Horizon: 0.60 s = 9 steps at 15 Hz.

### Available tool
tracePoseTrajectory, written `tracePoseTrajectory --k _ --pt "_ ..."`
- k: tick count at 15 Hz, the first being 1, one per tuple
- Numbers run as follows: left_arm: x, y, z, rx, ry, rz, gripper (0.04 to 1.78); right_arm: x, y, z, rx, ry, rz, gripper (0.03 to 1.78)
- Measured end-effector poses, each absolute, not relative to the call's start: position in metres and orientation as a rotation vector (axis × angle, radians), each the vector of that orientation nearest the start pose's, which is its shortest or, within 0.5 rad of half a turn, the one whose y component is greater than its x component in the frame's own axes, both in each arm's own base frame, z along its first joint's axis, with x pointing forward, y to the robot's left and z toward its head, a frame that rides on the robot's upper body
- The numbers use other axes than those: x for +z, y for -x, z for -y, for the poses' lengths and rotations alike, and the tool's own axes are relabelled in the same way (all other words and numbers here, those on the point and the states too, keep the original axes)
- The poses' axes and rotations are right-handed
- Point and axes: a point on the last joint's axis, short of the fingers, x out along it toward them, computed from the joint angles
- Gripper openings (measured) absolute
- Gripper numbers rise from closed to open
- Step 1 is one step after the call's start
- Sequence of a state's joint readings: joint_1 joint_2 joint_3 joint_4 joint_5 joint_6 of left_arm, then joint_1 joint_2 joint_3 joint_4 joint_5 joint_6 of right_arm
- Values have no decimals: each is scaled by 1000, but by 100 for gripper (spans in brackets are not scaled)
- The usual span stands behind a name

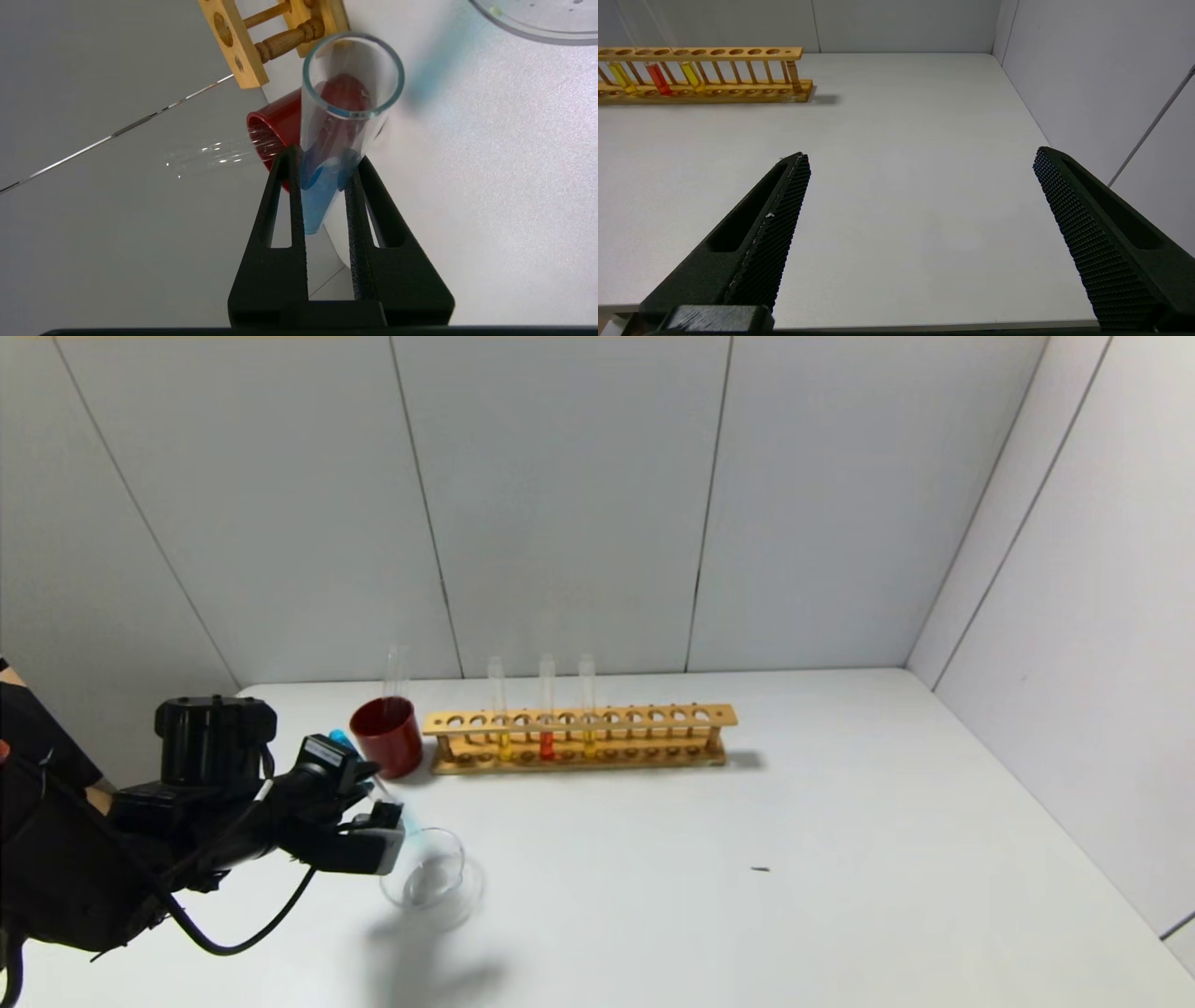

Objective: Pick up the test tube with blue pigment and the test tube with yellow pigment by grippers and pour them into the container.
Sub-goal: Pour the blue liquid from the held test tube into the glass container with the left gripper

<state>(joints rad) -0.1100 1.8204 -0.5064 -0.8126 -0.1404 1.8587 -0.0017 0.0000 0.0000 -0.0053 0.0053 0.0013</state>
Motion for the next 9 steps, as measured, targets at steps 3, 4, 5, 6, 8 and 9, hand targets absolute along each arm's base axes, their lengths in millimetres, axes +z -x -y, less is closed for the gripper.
tracePoseTrajectory --k 3,4,5,6,8,9 --pt "90 -280 35 -648 -1846 -105 30 76 23 0 4 -2 5 175" --pt "90 -281 35 -643 -1867 -92 30 76 23 0 4 -2 5 175" --pt "91 -282 35 -632 -1886 -78 30 76 23 0 4 -2 5 175" --pt "91 -283 36 -624 -1894 -67 30 76 23 0 4 -2 5 175" --pt "90 -286 40 -617 -1904 -51 30 76 23 0 4 -2 5 175" --pt "89 -286 42 -614 -1910 -51 30 76 23 0 4 -2 6 175"
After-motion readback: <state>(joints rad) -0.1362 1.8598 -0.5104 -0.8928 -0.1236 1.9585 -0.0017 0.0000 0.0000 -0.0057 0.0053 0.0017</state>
